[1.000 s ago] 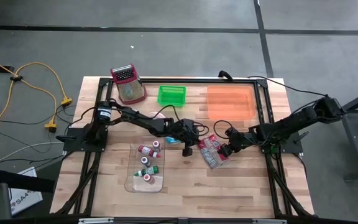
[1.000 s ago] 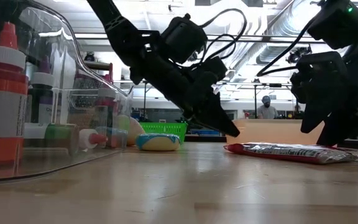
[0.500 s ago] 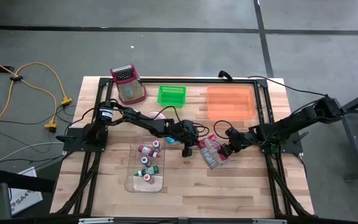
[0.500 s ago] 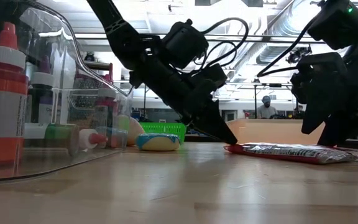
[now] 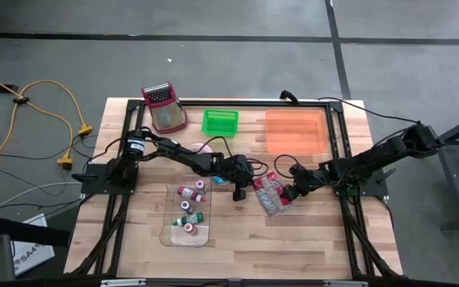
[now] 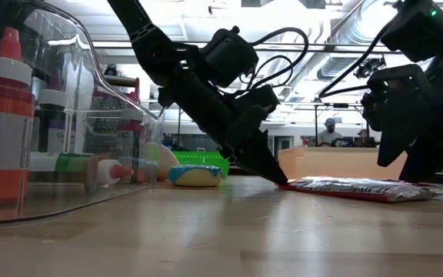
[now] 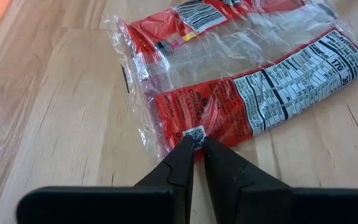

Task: Pick & Place Food Item
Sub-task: Put the popcorn bag into the orange bin

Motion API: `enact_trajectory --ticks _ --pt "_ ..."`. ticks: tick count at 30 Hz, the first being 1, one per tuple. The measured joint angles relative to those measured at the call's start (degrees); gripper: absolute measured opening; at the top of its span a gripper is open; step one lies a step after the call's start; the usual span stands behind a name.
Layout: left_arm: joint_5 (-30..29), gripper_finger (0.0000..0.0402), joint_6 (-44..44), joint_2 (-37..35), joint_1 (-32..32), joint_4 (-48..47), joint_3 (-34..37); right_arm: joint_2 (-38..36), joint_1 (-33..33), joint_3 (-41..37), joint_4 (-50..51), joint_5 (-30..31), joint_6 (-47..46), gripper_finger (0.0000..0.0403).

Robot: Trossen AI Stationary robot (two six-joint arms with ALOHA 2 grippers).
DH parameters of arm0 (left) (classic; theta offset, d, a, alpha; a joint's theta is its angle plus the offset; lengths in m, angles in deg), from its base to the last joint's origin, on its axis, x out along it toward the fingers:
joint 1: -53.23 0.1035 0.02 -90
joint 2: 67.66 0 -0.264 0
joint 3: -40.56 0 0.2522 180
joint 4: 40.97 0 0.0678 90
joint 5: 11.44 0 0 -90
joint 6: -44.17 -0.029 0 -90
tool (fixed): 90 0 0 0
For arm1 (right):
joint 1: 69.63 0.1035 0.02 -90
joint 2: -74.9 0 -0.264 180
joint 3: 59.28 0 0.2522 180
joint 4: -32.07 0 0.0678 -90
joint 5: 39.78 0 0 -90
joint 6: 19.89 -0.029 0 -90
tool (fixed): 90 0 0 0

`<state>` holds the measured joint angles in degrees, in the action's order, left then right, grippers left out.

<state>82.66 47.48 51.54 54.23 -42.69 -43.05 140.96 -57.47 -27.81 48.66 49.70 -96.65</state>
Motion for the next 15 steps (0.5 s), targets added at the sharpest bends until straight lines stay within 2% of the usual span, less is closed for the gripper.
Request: enact_trajectory --ticks 5,10,15 --pt "0.0 0.003 0.0 0.0 0.0 0.0 0.0 0.6 0.0 0.0 -1.2 0.2 -0.2 0.0231" --pt "0.0 0.003 0.2 0.0 0.0 -0.1 0.0 5.6 0.0 0.3 -4.2 -0.7 -1.2 0.0231" --pt "0.0 0.003 0.2 0.0 0.1 -0.2 0.0 11.1 0.0 0.2 -14.1 -2.4 0.2 0.0231"
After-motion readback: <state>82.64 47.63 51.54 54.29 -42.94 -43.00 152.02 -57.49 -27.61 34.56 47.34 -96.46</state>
